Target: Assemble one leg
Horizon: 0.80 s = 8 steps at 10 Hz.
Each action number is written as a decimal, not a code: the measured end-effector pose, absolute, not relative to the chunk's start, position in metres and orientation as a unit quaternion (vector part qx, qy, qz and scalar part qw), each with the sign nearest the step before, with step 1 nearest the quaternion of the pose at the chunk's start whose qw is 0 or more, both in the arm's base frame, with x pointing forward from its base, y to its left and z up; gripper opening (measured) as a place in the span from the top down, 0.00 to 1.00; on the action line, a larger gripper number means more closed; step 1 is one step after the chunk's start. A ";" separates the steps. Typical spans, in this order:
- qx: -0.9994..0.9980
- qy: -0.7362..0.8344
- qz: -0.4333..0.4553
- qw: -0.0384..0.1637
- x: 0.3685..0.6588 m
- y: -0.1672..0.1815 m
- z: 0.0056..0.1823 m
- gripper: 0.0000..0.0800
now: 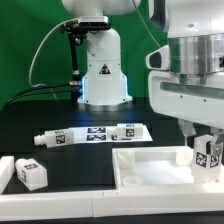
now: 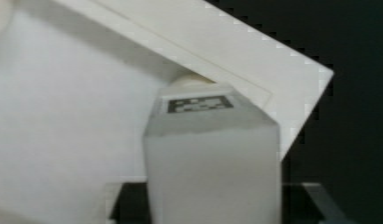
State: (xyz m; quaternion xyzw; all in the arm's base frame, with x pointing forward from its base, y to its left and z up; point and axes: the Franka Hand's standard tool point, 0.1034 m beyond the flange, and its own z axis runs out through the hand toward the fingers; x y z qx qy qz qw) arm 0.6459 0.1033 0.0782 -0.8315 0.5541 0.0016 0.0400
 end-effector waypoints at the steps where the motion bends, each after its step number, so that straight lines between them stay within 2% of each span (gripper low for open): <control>1: -0.778 0.627 0.005 0.042 0.645 0.102 0.078 0.64; 4: -0.654 0.755 0.001 0.040 0.642 0.102 0.078 0.64; 8: -0.579 0.814 0.000 0.036 0.640 0.100 0.078 0.64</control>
Offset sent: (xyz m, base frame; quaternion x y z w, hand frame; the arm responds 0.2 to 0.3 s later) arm 0.0092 0.0060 -0.0004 0.0602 0.0116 0.3104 0.9486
